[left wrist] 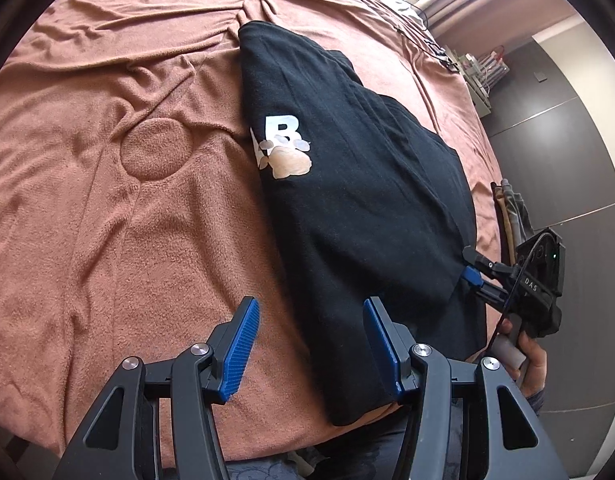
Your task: Fold small clothes
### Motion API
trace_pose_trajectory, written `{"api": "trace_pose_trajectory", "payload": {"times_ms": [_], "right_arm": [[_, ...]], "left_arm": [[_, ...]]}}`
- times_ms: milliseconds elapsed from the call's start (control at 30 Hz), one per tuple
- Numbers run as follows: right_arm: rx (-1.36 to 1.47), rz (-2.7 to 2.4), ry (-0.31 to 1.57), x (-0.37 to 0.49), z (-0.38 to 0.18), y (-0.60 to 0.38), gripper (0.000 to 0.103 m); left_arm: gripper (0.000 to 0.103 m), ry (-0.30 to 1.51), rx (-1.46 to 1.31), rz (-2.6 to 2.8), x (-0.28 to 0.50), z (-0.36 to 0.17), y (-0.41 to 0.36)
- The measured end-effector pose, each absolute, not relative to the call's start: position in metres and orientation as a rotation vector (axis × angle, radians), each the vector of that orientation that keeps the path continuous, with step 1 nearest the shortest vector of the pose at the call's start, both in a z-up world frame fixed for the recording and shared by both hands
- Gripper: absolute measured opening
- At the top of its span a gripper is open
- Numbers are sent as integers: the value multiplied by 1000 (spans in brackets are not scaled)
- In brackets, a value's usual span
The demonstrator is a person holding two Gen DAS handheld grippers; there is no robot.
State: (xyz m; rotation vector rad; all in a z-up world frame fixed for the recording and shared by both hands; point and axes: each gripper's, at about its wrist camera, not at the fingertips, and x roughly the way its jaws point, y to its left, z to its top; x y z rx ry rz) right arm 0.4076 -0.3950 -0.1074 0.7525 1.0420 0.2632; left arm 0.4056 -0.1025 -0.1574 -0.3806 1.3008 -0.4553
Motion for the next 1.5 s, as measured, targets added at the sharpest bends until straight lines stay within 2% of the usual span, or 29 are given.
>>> {"api": "trace_pose_trajectory", "payload": {"times_ms": [67,100,133,233,667,1500], "right_arm": [[740,273,1046,417,-108,-394,44],[721,275,1047,421,-108,-392,35],[694,271,1054,424,-106,-389,30],[633,272,1078,432,-103,-381,4],[540,182,961,378,-66,-393,2],[651,25,875,245,-72,-407,2]], "left_arm": [[56,1306,-377,-449,405,-159,-104],[56,1308,-376,-448,405,-160,-105],[56,1309,-373,-447,405,-160,-106],[56,1313,-358,-445,405,-160,-112],[56,1328,-232,-438,406,-162,-147],[56,1370,5,-472,394,-184,-215]]}}
